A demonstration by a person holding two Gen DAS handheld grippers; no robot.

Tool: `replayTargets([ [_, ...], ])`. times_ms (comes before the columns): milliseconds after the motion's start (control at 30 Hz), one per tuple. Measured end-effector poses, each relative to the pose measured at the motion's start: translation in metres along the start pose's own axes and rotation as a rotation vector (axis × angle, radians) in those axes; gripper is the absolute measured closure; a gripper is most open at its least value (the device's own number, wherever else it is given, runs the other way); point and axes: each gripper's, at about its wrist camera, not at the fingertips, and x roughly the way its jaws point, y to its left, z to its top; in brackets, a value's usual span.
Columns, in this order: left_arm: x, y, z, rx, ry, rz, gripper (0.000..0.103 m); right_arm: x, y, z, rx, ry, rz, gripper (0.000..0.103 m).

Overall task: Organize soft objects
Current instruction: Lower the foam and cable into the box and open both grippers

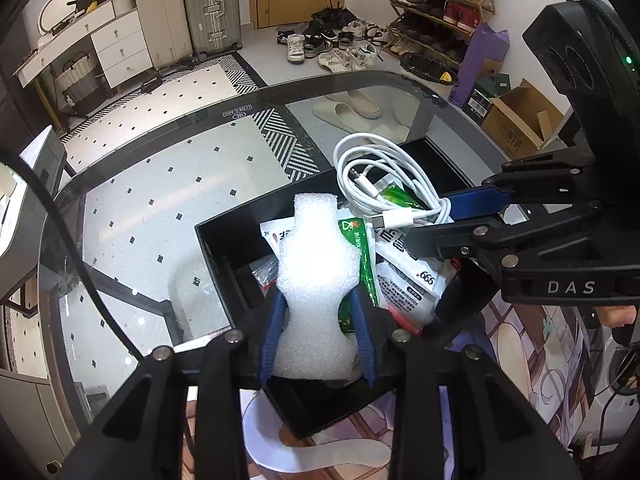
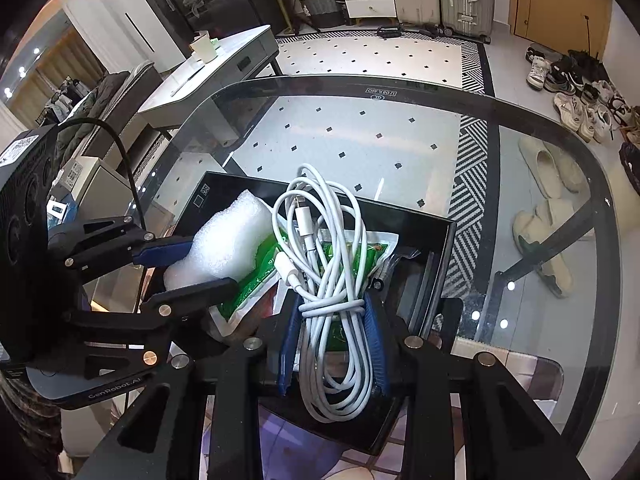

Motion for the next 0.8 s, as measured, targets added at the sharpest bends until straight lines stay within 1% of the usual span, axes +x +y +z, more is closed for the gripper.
replayTargets([
  [267, -0.005, 0.0, -0.001, -0.003, 0.001, -0.001, 0.068, -0.008, 0.001, -0.002, -0.003, -0.002, -0.013, 0.072],
  [333, -0.008, -0.001, -0.002, 0.004, -0.003, -0.004, 0.063, -0.011, 0.0, -0.003, -0.001, -0.008, -0.009, 0.071],
  [367, -0.009, -0.002, -0.003, 0.006, -0.006, -0.004, 0.057, -0.013, 0.0, -0.003, -0.001, -0.013, -0.004, 0.071],
  [400, -0.011, -0.002, -0.003, 0.009, -0.009, -0.003, 0.052, -0.015, 0.0, -0.003, -0.002, -0.017, 0.002, 0.069],
  [500, -0.016, -0.003, -0.003, 0.013, -0.017, -0.003, 0.051, -0.022, 0.001, -0.004, -0.006, -0.032, 0.003, 0.06],
  [567, -0.02, -0.003, -0.003, 0.015, -0.021, -0.003, 0.047, -0.029, 0.002, -0.004, -0.008, -0.044, 0.002, 0.057],
  [633, -0.024, -0.004, -0.004, 0.019, -0.026, -0.002, 0.046, -0.036, 0.002, -0.004, -0.007, -0.058, 0.004, 0.052],
  [700, -0.028, -0.005, -0.004, 0.022, -0.03, -0.001, 0.044, -0.043, 0.003, -0.005, -0.006, -0.071, 0.002, 0.049],
  [767, -0.034, -0.006, -0.006, 0.021, -0.037, 0.0, 0.042, -0.05, 0.003, -0.007, -0.006, -0.086, 0.009, 0.041],
  [800, -0.037, -0.006, -0.006, 0.021, -0.044, 0.001, 0.039, -0.053, 0.003, -0.009, -0.007, -0.094, 0.013, 0.034],
])
